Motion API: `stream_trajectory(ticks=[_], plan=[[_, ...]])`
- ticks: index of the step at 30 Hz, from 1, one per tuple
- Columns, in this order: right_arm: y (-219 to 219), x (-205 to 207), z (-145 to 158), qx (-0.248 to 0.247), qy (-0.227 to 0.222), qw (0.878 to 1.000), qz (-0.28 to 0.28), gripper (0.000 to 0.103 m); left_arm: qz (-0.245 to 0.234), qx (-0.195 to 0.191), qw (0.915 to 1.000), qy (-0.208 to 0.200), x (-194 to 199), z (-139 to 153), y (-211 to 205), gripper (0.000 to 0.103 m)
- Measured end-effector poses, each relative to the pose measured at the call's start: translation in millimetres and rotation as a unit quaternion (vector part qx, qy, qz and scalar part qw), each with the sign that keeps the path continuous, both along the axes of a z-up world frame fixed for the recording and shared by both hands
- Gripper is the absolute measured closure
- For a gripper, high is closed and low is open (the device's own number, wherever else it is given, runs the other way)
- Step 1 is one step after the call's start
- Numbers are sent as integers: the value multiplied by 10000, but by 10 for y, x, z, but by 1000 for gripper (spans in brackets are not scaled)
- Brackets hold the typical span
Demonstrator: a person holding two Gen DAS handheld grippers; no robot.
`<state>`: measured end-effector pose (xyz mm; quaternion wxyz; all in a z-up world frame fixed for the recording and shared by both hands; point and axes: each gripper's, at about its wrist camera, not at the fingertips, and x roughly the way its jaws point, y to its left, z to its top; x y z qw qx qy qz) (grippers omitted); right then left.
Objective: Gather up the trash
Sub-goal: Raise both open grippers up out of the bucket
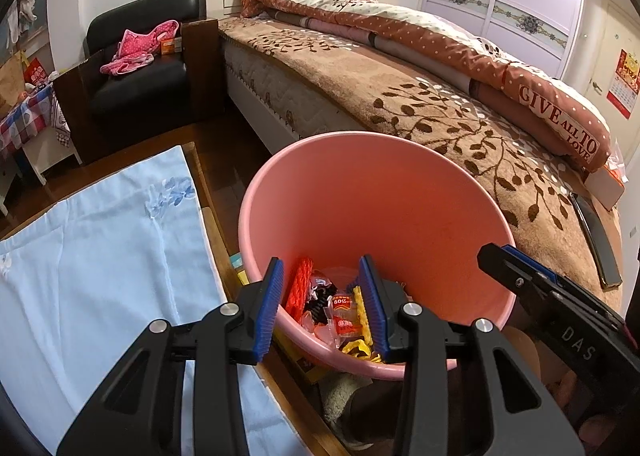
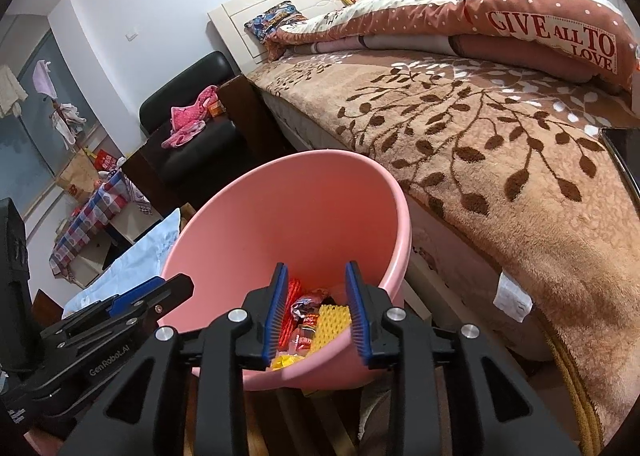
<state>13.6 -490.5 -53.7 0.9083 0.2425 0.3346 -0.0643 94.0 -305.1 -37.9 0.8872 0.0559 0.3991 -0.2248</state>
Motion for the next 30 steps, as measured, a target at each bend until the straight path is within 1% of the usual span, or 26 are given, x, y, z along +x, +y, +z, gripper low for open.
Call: stream_trajectory(ticks=[10, 17, 24, 30], plan=[[109, -95, 77, -87, -53, 9998, 145, 72, 4, -68, 10000, -35, -65, 27, 44, 64], [211, -184, 175, -280, -140, 9993, 200, 66, -8, -159, 9998, -116, -132, 116, 98, 64], [389, -273, 289, -647, -242, 9971, 322, 58, -30, -304, 9992, -259, -225, 252, 193, 64], [497, -364, 385, -868, -301, 9950, 402, 58, 22, -420, 9982, -434, -319, 377, 279, 64]])
